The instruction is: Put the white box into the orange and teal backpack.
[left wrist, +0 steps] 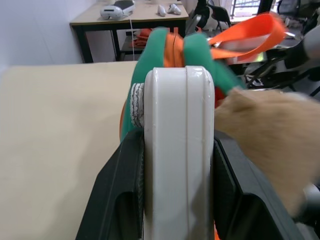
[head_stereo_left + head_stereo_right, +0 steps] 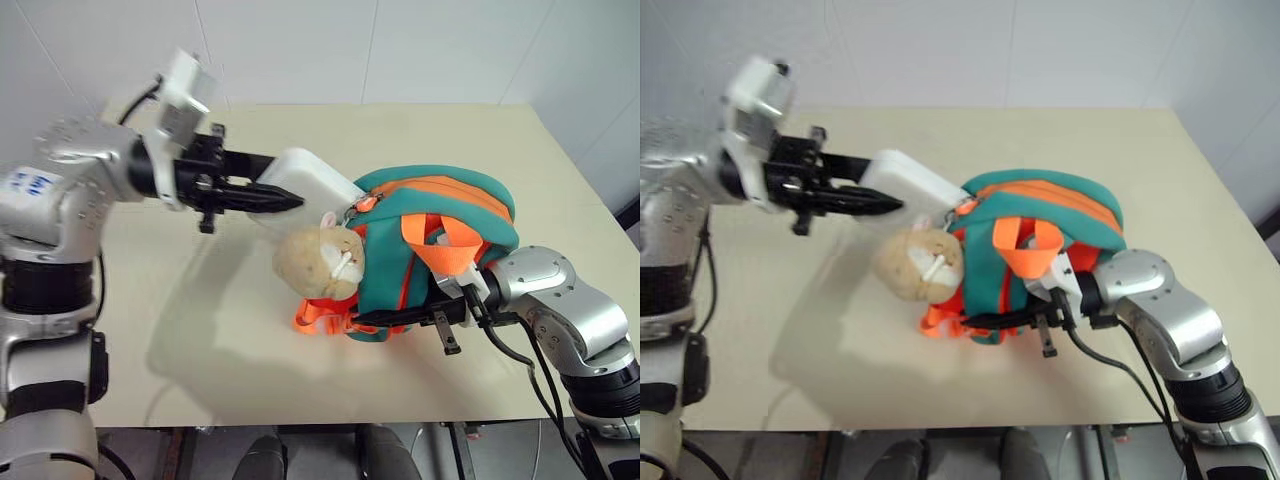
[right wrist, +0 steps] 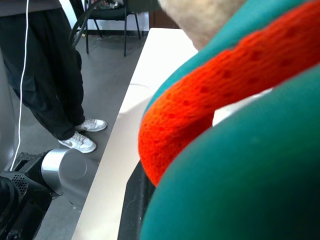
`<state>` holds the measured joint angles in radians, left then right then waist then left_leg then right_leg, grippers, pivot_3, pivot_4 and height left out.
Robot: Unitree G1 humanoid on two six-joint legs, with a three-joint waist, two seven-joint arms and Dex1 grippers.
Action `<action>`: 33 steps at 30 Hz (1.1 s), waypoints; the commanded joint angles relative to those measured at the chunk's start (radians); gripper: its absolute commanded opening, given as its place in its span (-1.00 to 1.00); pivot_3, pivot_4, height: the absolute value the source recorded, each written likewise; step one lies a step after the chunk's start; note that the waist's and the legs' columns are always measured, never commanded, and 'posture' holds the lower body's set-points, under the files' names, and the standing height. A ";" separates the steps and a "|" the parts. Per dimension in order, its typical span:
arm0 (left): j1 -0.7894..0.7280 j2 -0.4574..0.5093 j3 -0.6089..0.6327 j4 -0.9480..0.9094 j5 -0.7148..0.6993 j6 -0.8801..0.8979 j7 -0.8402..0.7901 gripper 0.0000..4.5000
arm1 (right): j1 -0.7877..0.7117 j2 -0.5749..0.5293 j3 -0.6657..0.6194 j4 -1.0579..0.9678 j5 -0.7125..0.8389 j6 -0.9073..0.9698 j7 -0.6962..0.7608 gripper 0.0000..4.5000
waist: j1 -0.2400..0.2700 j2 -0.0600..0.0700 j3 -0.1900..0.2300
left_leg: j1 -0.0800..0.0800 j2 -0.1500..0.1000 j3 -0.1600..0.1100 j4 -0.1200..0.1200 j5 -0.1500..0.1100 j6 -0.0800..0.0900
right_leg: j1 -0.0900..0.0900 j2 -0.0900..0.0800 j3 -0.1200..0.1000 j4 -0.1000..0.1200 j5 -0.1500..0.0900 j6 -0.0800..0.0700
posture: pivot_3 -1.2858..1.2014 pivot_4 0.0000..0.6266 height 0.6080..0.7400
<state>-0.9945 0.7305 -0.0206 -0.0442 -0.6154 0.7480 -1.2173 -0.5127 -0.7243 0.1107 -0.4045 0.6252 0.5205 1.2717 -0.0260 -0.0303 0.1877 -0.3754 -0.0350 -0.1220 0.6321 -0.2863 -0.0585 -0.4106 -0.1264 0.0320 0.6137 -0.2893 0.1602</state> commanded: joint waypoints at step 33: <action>0.019 -0.277 -0.147 0.046 0.174 -0.041 0.192 0.24 | -0.017 0.022 -0.001 -0.007 -0.023 -0.024 -0.026 -0.76 | 0.001 0.000 0.000 | 0.000 -0.001 0.000 0.003 0.000 -0.001 | 0.001 0.000 0.001 -0.002 0.001 0.001 | 0.03 -0.52 1.00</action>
<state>-0.9381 0.4451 -0.1933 0.0437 -0.4242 0.7030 -1.0159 -0.5140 -0.7088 0.1119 -0.4019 0.5994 0.5138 1.2463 -0.0251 -0.0303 0.1877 -0.3750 -0.0358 -0.1219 0.6349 -0.2860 -0.0590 -0.4096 -0.1268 0.0328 0.6115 -0.2885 0.1612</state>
